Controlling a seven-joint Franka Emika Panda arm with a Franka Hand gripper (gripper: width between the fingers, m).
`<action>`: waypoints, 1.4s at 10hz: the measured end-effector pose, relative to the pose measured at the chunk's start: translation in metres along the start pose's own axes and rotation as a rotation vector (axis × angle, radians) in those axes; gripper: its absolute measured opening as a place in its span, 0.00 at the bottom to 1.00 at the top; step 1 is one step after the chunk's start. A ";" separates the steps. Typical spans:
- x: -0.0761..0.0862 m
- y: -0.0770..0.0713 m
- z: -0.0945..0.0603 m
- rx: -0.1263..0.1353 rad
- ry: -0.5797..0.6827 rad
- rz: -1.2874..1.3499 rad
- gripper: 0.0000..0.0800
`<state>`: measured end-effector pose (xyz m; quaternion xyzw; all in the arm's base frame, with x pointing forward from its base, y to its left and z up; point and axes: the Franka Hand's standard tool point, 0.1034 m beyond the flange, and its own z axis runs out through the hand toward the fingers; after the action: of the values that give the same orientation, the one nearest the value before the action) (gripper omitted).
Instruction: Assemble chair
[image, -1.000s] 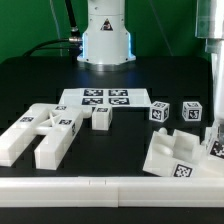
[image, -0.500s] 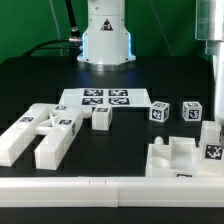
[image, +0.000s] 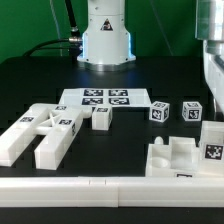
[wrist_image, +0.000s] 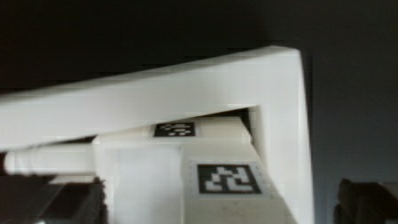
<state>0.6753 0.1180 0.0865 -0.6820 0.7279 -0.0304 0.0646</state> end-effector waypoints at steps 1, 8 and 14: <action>0.007 0.006 -0.009 0.039 -0.002 -0.064 0.81; 0.020 0.027 -0.019 0.039 -0.003 -0.114 0.81; 0.052 0.066 -0.022 0.061 0.035 -0.521 0.81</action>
Offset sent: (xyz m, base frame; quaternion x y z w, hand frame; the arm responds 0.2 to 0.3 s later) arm 0.0000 0.0000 0.0000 0.0000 0.0000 0.0000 1.0000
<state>0.6042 0.0701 0.0968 -0.8436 0.5273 -0.0798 0.0628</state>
